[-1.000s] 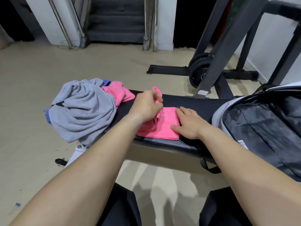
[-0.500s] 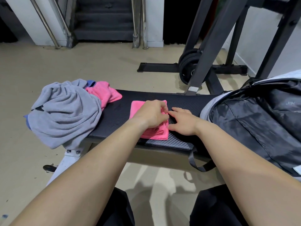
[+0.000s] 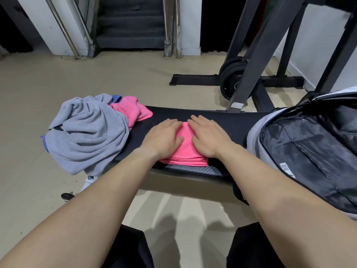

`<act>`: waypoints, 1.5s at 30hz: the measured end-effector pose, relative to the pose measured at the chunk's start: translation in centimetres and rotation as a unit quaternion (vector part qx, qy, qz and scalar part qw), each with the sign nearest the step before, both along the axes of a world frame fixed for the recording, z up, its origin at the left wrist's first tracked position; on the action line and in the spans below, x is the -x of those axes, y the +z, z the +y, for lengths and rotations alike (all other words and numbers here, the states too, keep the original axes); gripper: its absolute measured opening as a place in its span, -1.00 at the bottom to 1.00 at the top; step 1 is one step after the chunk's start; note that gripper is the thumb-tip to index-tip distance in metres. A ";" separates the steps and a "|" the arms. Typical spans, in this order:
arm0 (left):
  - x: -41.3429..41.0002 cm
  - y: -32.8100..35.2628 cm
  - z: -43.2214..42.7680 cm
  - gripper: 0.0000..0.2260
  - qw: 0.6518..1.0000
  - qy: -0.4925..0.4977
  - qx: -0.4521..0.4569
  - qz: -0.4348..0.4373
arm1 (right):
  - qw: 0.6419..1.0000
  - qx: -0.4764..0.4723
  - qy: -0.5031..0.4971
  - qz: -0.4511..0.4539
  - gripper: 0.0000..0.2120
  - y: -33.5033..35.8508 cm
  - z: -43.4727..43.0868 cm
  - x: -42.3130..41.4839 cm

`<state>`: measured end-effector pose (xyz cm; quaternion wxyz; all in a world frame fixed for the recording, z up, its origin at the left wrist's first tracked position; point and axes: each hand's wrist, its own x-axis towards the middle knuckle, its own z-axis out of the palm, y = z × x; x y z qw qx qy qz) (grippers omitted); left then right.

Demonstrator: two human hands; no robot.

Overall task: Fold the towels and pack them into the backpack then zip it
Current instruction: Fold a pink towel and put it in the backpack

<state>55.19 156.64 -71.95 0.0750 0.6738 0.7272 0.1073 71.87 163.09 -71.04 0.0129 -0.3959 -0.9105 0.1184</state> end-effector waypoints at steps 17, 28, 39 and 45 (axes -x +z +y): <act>1.3 -2.8 -1.7 -0.46 0.997 -0.043 0.063 -0.017 | 0.995 0.045 -0.012 -0.088 -0.38 -2.6 0.2 -1.1; 2.5 -0.3 -3.5 -0.64 0.990 0.133 0.050 -0.001 | 0.991 -0.037 -0.066 -0.107 -0.20 1.3 -3.2 -1.5; 2.1 1.9 -1.7 -0.89 0.991 -0.021 0.021 -0.130 | 0.984 0.110 -0.078 0.117 -0.26 1.6 -0.8 -0.4; 3.0 2.0 -0.2 -0.83 0.989 -0.026 -0.008 -0.147 | 0.988 0.118 -0.061 0.084 -0.64 1.1 1.0 0.4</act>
